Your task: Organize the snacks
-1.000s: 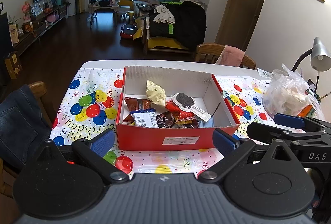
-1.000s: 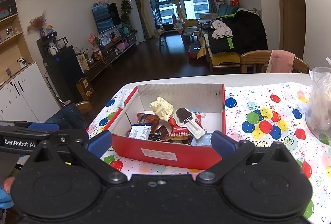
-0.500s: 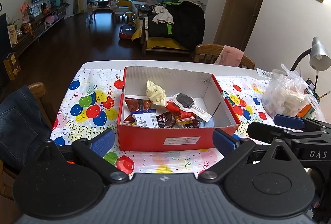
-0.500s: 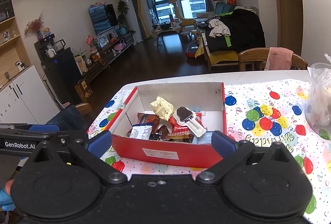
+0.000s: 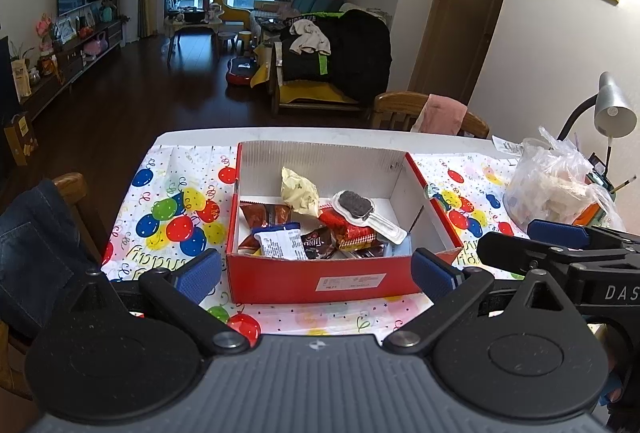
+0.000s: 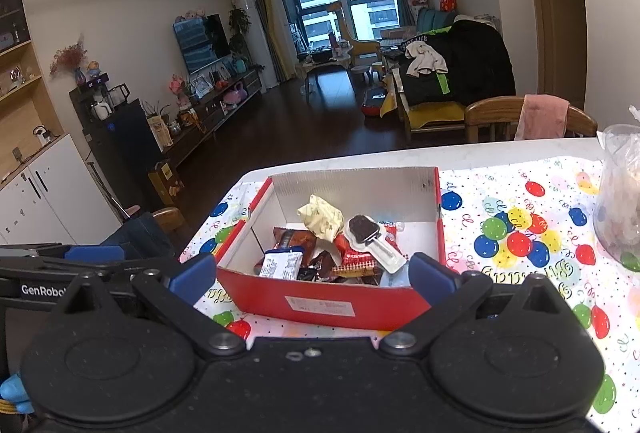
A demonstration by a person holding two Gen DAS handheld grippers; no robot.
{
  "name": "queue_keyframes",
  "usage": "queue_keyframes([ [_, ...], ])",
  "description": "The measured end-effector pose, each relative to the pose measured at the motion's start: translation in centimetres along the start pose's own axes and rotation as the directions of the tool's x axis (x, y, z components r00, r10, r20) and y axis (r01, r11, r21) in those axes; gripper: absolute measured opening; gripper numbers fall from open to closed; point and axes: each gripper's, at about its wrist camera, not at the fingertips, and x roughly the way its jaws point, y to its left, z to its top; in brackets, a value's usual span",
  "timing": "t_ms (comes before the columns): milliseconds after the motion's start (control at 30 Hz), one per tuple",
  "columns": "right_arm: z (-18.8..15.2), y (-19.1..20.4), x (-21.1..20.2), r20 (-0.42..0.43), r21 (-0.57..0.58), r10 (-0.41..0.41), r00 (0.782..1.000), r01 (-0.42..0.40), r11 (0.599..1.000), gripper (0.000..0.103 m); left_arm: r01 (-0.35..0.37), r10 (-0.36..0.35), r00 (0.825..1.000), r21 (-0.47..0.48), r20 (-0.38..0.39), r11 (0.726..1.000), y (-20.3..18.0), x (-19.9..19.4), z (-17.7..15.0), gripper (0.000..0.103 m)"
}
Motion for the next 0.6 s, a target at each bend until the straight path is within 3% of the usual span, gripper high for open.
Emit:
queue_keyframes([
  [600, 0.5, 0.3, -0.2, 0.016, 0.002, -0.004, 1.000, 0.004, 1.000, 0.103, 0.013, -0.014, 0.999, 0.022, 0.036, 1.000, -0.3, -1.3, 0.4, 0.102],
])
